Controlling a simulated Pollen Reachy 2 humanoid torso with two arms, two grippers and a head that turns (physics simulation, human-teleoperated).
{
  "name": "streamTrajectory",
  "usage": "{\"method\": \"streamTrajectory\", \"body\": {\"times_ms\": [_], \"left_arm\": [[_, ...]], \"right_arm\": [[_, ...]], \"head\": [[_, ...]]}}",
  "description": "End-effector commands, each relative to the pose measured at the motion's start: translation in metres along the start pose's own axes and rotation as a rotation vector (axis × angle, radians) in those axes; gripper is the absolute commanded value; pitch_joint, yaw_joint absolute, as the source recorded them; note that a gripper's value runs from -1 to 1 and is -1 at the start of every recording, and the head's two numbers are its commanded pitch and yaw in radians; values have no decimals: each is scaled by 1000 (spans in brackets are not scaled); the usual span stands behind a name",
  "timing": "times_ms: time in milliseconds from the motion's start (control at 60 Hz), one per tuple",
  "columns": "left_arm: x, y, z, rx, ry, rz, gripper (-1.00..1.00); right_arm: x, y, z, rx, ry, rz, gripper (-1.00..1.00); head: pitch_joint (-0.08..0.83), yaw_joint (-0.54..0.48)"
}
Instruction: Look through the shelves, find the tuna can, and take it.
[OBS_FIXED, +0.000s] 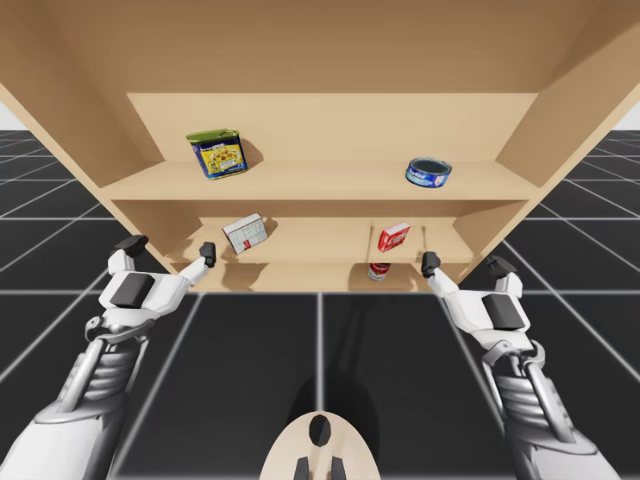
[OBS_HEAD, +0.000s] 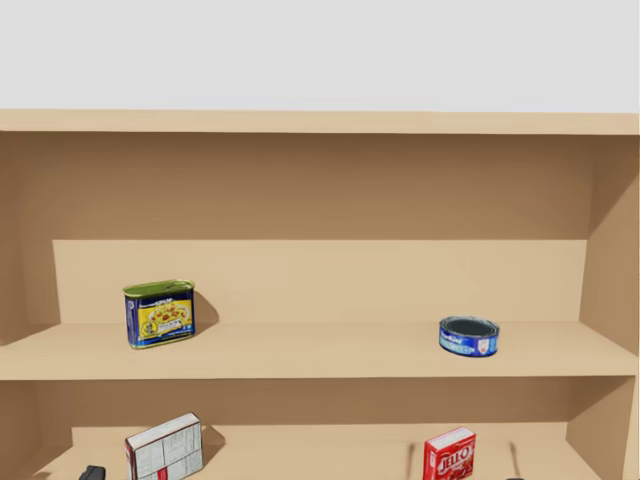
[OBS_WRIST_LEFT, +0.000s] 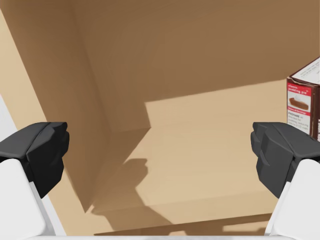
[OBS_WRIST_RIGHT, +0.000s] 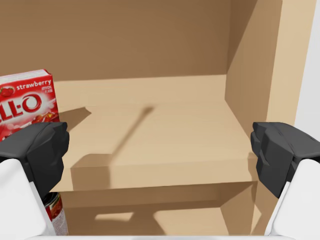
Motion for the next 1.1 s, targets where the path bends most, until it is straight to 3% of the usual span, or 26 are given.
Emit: {"method": "streamTrajectory", "body": {"times_ms": [17, 250, 600, 717, 933, 1100], "left_arm": [[0, 0, 0, 2, -2, -1, -1000], [0, 0, 0, 1, -6, -11, -1000], [1, -4, 2, -14, -14, -24, -1000], [1, -4, 2, -14, -14, -24, -1000], [0, -4, 2, -16, -12, -22, -1000], [0, -5, 1, -15, -8, -22, -1000]], "right_arm": [[-2, 4, 3, -4, 36, -20, -1000], [0, 7, 3, 21, 22, -34, -1000], [0, 8, 3, 21, 16, -37, -1000], [3, 9, 5, 25, 6, -32, -1000], [44, 11, 21, 35, -21, -39, -1000], [89, 23, 39, 88, -12, 20, -1000]], "head": [[5, -24], [79, -54], [177, -287], [191, -316], [202, -308], [208, -293]]}}
